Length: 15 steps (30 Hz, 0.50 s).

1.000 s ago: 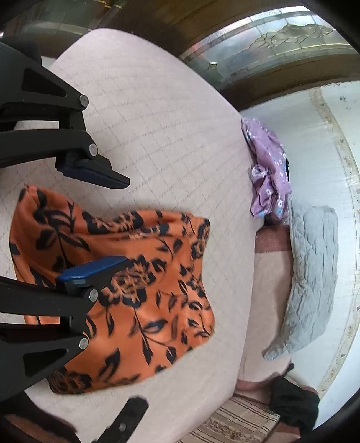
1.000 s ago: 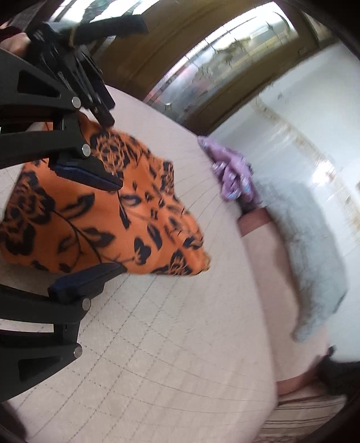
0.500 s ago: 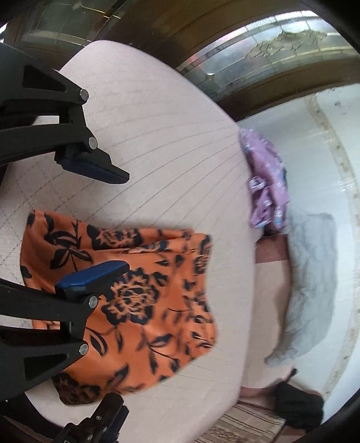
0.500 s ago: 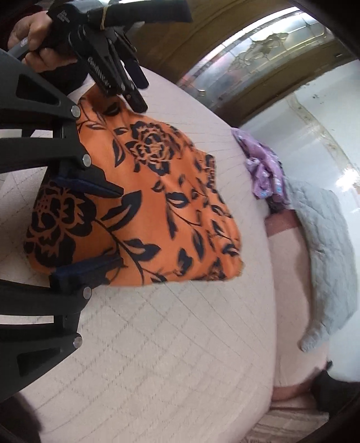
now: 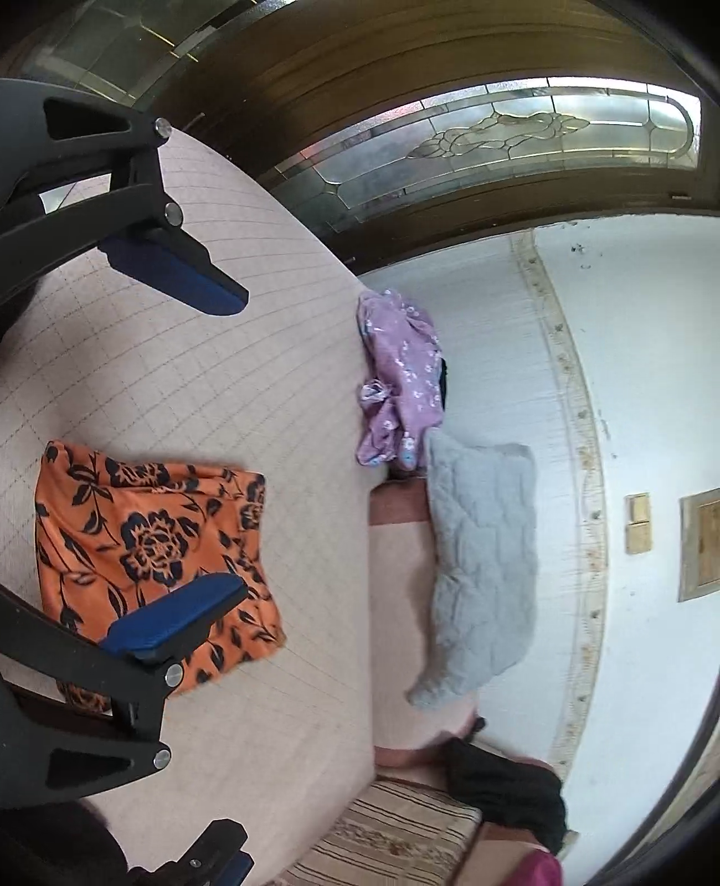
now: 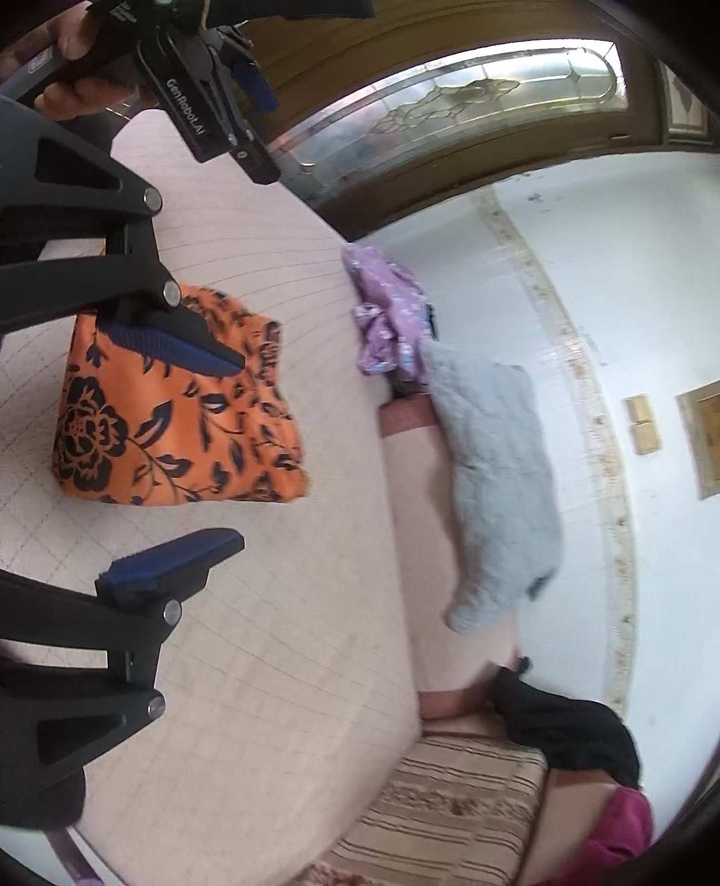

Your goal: Fold small clothes

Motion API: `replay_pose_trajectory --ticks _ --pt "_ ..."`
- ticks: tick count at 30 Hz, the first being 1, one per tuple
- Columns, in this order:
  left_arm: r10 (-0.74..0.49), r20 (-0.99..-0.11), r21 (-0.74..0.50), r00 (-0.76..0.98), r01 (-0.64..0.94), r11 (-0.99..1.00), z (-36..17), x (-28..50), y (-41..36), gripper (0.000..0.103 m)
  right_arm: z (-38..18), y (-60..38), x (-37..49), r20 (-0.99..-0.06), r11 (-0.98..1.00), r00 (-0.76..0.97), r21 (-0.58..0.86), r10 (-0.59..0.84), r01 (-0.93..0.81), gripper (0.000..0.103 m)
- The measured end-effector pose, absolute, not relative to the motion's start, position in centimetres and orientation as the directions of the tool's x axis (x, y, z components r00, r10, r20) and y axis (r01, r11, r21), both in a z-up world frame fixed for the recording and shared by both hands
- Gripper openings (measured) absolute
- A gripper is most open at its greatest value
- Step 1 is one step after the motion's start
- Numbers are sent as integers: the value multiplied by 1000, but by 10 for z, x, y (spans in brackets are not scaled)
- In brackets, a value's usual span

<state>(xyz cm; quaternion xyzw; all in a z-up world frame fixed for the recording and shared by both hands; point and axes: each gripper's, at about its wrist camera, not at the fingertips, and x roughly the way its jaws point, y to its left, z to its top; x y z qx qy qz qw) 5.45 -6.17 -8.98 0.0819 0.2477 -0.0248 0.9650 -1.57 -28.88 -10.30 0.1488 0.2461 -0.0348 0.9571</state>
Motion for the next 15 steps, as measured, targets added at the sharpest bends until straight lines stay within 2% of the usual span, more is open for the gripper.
replay_pose_trajectory --ticks 6,15 --pt "-7 -491 128 871 81 988 -74 47 -59 94 -77 -288 -31 -445 953 895 263 -17 149 63" --pt "13 -437 134 900 51 990 -59 33 -52 94 -67 -276 -38 -413 965 911 236 -5 112 63"
